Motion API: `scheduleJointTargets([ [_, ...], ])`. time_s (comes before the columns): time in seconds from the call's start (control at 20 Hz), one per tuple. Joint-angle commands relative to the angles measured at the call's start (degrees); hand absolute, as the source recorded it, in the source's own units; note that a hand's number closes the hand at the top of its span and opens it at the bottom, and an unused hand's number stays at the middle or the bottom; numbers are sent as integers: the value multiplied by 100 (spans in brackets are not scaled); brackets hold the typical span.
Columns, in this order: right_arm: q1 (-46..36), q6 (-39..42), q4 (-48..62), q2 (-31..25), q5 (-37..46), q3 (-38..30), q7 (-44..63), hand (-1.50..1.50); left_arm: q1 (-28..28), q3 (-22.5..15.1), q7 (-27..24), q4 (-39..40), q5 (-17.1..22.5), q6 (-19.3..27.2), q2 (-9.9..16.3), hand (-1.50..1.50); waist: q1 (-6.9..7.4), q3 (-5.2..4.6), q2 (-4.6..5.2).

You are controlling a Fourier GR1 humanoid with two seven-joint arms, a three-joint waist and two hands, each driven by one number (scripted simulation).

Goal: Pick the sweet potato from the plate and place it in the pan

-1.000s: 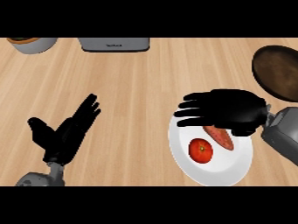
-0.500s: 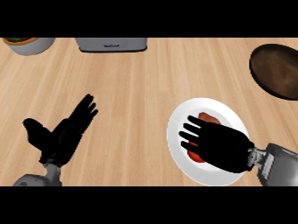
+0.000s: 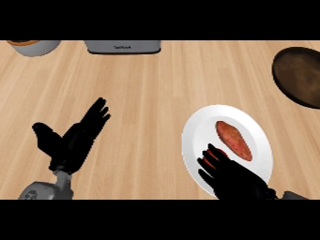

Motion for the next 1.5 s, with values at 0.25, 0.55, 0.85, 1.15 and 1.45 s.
scheduleJointTargets([
  [0.25, 295, -611, 351, 44, 1089, -385, -110, -150, -145, 189, -191, 380, -118, -277, -138, 0, 19, 1, 18],
  [0.55, 342, -742, 826, 479, 1517, -800, -587, -150, -151, 213, 188, -57, -302, -100, -237, 0, 52, 2, 13],
  [0.85, 653, -1483, 1367, 541, 1899, -1218, -922, -150, 346, 319, -42, -113, -345, -420, -140, 0, 57, 2, 14],
  [1.15, 440, -2143, 2346, 1031, 2049, -1618, -1453, 150, 232, 220, 369, -352, -388, -286, -387, 0, 78, 4, 18],
  [1.45, 107, -2793, 2687, 1380, 2620, -1533, -1832, 150, 77, 549, -119, 167, -372, -550, -340, 0, 77, 1, 26],
])
